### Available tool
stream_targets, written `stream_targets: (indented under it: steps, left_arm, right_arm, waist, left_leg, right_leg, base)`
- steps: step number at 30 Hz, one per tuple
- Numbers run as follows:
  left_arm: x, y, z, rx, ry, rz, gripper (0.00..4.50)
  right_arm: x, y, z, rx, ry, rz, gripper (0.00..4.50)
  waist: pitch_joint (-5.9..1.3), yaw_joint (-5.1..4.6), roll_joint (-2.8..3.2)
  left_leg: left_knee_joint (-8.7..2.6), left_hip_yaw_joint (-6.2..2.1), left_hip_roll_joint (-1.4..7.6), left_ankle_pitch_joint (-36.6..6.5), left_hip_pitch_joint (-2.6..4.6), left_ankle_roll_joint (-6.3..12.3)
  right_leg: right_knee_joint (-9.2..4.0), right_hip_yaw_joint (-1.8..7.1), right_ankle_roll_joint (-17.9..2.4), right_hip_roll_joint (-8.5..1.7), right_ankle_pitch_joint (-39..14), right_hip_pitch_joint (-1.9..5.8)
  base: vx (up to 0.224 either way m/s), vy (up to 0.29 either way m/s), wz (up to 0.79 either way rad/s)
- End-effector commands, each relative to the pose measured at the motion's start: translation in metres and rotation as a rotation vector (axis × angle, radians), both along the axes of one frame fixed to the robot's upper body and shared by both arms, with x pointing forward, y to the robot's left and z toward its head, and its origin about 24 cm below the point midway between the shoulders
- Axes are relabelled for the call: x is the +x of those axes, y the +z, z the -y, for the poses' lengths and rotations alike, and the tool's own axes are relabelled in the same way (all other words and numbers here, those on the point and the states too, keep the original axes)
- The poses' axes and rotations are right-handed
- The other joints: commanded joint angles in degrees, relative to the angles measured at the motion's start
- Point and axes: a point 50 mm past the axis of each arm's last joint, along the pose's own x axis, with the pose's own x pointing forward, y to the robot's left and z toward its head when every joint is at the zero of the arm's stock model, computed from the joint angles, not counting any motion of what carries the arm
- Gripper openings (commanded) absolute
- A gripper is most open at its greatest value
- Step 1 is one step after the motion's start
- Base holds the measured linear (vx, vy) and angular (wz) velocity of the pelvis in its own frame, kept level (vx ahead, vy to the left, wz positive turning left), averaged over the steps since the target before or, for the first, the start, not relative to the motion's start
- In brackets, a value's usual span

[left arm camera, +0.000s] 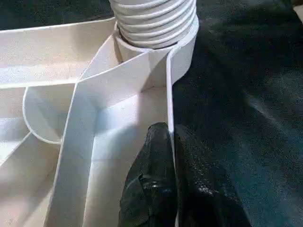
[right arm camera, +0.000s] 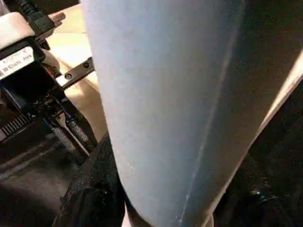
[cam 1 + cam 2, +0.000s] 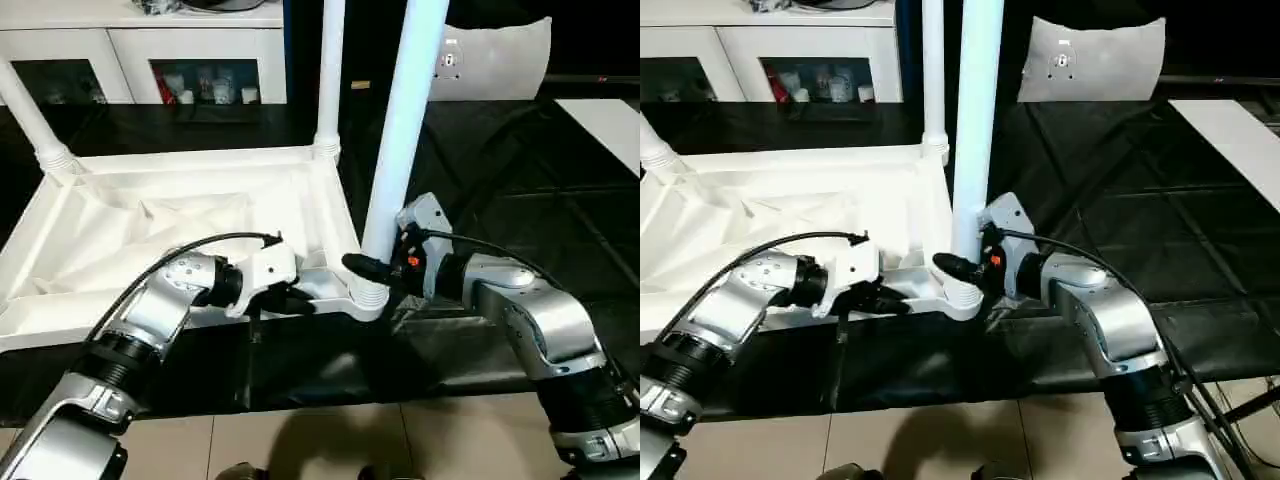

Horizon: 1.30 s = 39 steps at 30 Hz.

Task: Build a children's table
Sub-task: Insert table leg to table base

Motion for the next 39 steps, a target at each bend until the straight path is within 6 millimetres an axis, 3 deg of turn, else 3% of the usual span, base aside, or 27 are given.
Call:
stream_targets:
  steps: [1, 9, 14, 19, 22, 26, 27, 33, 34, 37, 38, 39]
  left_arm:
    - [-0.004, 0.001, 0.003, 0.023, -0.05, -0.005, 0.0]
    - [0.002, 0.003, 0.004, -0.003, -0.009, 0.023, 0.0]
    - [0.007, 0.007, 0.003, -0.045, 0.062, 0.041, 0.0]
    - [0.01, 0.009, 0.002, -0.062, 0.09, 0.047, 0.0]
    - [0.009, 0.009, 0.002, -0.06, 0.082, 0.042, 0.0]
    - [0.008, 0.009, 0.002, -0.053, 0.07, 0.037, 0.0]
    - [0.007, 0.009, 0.001, -0.048, 0.064, 0.036, 0.0]
    - [0.002, 0.007, -0.002, 0.007, 0.015, 0.042, 0.0]
    - [0.001, 0.007, -0.003, 0.037, -0.007, 0.052, 0.0]
    - [-0.001, 0.007, -0.003, 0.085, -0.057, 0.065, 0.0]
    - [-0.001, 0.007, -0.003, 0.085, -0.057, 0.065, 0.0]
    - [-0.001, 0.008, -0.003, 0.088, -0.074, 0.065, 0.0]
  right_arm:
    - [0.001, -0.012, 0.003, 0.021, -0.019, -0.087, 1.9]
    - [-0.001, -0.024, 0.011, 0.127, -0.051, -0.168, 1.9]
    - [-0.013, -0.044, 0.019, 0.203, -0.114, -0.213, 1.9]
    - [-0.023, -0.056, 0.021, 0.189, -0.16, -0.138, 1.9]
    - [-0.026, -0.06, 0.02, 0.105, -0.139, -0.075, 1.9]
    - [-0.028, -0.064, 0.018, 0.034, -0.103, -0.035, 1.89]
    - [-0.029, -0.065, 0.018, 0.013, -0.088, -0.03, 1.89]
    - [-0.028, -0.066, 0.011, -0.047, 0.001, -0.018, 1.89]
    - [-0.027, -0.066, 0.009, -0.056, 0.035, -0.023, 1.89]
    - [-0.029, -0.066, 0.005, -0.08, 0.102, -0.035, 1.89]
    - [-0.029, -0.066, 0.005, -0.08, 0.102, -0.035, 1.89]
    - [-0.031, -0.068, 0.004, -0.091, 0.134, -0.052, 1.89]
  waist:
    - [-3.88, 0.35, -0.29]
    - [-3.97, 0.59, -0.15]
    - [-3.68, 1.05, 0.43]
    - [-3.49, 1.54, 0.77]
    - [-2.87, 1.24, 0.66]
    - [-2.59, 1.16, 0.63]
    - [-2.39, 1.02, 0.29]
    - [-1.6, 0.0, 0.23]
    - [-0.75, -0.27, 0.07]
    - [-0.8, -0.46, 0.07]
    - [-0.58, -0.38, 0.18]
    - [-0.34, -0.37, 0.12]
  left_leg:
    - [-4.66, -1.24, 4.06, -9.5, 1.27, 1.34]
    - [-4.61, -1.18, 4.07, -8.5, 1.23, 1.61]
    - [-4.87, -1.27, 4.12, -11.3, 1.28, 0.61]
    - [-5.29, -1.41, 4.13, -13.5, 1.41, -0.48]
    - [-5.63, -1.58, 4.05, -17.9, 1.42, -1.64]
    - [-5.77, -1.78, 4.12, -19.4, 1.53, -1.53]
    - [-5.86, -1.74, 4.13, -19.4, 1.38, -1.39]
    - [-6.25, -2.1, 4.09, -22.5, 1.21, -1.31]
    - [-6.47, -2.24, 4.12, -24.1, 1.21, -1.34]
    - [-6.52, -2.24, 4.17, -24.2, 1.35, -1.35]
    - [-6.57, -2.05, 4.17, -23.7, 1.57, -1.22]
    - [-6.82, -2.06, 4.23, -22.9, 1.42, -1.02]
  right_leg:
    - [-3.63, 2.56, -15.5, -4.3, -9.5, 2.58]
    - [-3.49, 2.48, -16.1, -4.26, -7.2, 2.65]
    - [-3.84, 2.48, -15.9, -4.33, -9.6, 2.47]
    - [-4.04, 2.47, -15.0, -4.24, -10.9, 2.26]
    - [-4.62, 2.5, -13.6, -4.22, -16.3, 1.93]
    - [-5.07, 2.68, -12.1, -4.39, -20.4, 1.67]
    - [-5.17, 2.7, -11.9, -4.31, -20.5, 1.56]
    - [-5.51, 2.73, -10.4, -4.32, -25.0, 1.13]
    - [-5.91, 2.84, -9.6, -4.37, -27.2, 0.62]
    - [-6.03, 2.93, -9.0, -4.38, -27.9, 0.68]
    - [-6.25, 3.01, -9.3, -4.32, -26.9, 0.43]
    - [-6.14, 2.94, -9.8, -4.28, -25.0, 0.68]
  base:
    - [0.0, 0.0, 0.0]
    - [0.0, 0.0, 0.0]
    - [0.0, 0.0, 0.0]
    - [0.0, 0.0, 0.0]
    - [0.0, 0.0, 0.0]
    - [0.0, 0.0, 0.0]
    - [0.0, 0.0, 0.0]
    - [0.0, 0.0, 0.0]
    - [0.0, 0.0, 0.0]
    - [0.0, 0.0, 0.0]
    - [0.0, 0.0, 0.0]
    - [0.0, 0.0, 0.0]
